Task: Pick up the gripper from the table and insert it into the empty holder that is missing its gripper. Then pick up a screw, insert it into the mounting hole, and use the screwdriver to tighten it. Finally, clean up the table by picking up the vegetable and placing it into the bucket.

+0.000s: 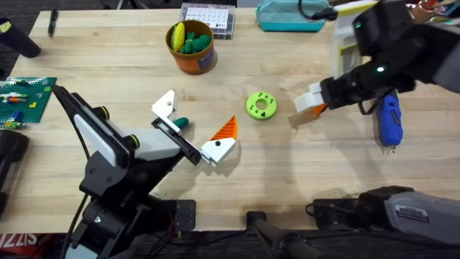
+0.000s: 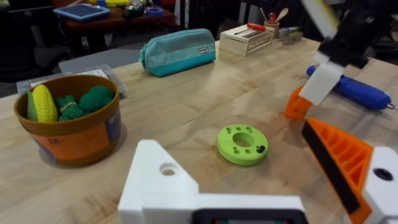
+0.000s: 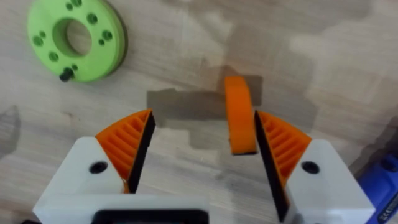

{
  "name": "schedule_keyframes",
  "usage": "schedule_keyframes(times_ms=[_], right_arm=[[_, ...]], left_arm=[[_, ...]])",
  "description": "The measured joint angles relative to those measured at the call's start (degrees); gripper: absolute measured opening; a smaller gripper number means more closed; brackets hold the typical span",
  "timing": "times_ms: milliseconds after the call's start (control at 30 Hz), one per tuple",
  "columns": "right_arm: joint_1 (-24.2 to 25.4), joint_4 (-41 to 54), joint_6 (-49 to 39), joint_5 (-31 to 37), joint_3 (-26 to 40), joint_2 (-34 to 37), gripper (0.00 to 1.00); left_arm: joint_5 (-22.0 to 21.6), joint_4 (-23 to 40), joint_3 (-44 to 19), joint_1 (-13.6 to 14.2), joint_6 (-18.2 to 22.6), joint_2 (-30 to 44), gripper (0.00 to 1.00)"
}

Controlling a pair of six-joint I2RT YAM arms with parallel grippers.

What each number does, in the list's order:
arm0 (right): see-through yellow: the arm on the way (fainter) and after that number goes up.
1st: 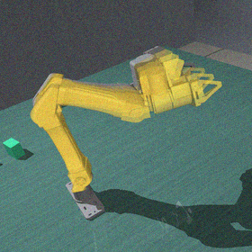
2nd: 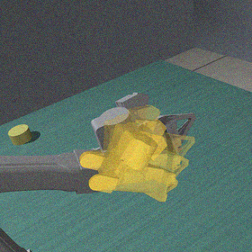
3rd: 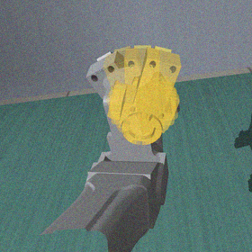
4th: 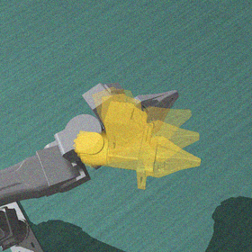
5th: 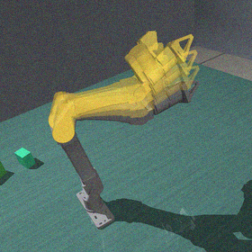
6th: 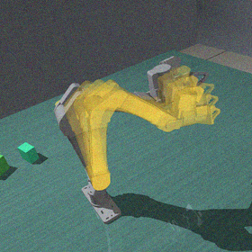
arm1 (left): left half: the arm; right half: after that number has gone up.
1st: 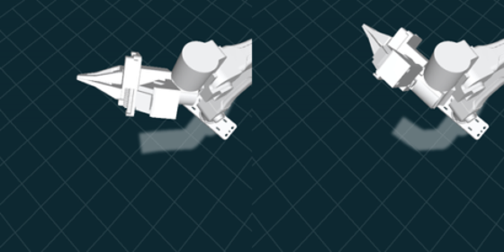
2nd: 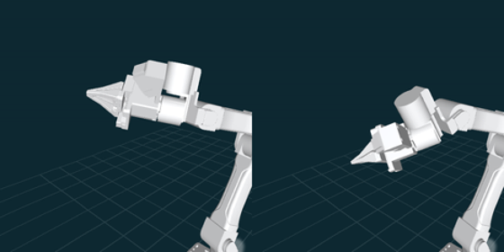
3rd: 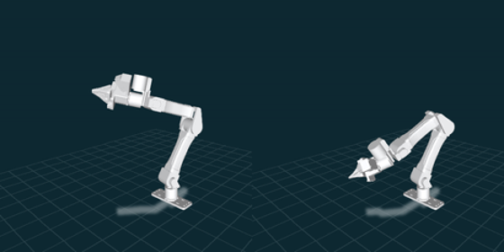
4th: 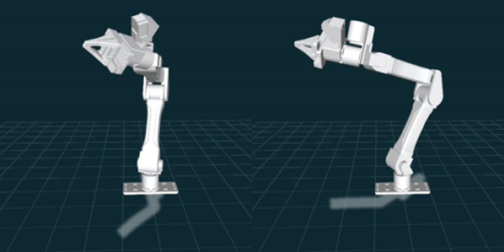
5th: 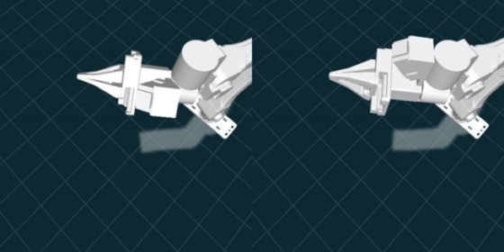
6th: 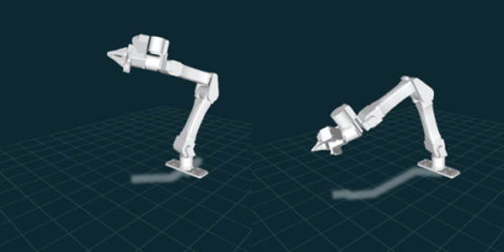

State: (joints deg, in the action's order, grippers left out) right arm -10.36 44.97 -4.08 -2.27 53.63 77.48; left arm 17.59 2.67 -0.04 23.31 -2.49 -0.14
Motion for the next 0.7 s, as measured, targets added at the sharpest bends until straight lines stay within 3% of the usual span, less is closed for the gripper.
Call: schedule_keyframes(times_ms=[700], right_arm=[[0.1, 3.6, 0.3, 3.6, 2.4, 2.8, 0.954]], left_arm=[[-0.3, 0.4, -0.2, 0.1, 0.0, 0.1, 0.99]])
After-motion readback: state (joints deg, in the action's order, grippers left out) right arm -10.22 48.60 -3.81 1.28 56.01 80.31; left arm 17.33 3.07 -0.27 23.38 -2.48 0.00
